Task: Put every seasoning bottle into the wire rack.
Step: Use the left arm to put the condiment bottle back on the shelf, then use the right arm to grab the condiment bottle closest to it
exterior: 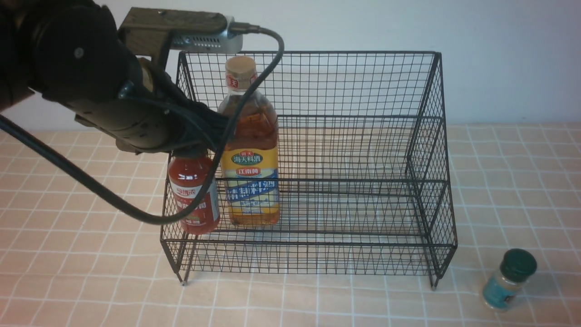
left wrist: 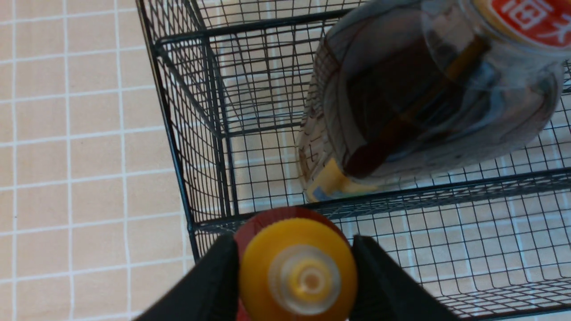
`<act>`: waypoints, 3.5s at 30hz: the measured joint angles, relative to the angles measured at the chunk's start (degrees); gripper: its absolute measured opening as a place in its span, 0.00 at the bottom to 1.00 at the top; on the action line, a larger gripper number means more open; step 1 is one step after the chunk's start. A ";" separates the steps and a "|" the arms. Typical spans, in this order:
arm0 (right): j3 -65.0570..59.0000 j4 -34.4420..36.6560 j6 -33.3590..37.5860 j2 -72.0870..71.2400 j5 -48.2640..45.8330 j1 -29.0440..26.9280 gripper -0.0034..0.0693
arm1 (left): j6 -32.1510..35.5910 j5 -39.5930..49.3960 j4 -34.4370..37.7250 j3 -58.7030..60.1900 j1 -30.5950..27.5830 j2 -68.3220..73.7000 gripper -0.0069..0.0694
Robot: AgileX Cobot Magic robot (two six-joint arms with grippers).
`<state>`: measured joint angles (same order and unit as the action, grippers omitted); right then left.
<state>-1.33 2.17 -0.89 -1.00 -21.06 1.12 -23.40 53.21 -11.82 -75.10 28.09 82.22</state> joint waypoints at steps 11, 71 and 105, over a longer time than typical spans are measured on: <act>0.00 0.00 0.00 0.00 0.00 0.00 0.03 | -0.17 0.35 -0.82 2.30 0.04 -0.49 0.46; 0.00 0.00 0.00 0.00 0.00 0.00 0.03 | 6.09 7.71 1.57 7.12 0.06 -29.82 0.08; 0.00 0.00 0.00 0.00 0.00 0.00 0.03 | 17.28 -28.72 5.11 49.94 -6.34 -59.83 0.08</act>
<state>-1.33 2.17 -0.89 -1.00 -21.06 1.12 -6.12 24.49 -6.71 -25.16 21.75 22.39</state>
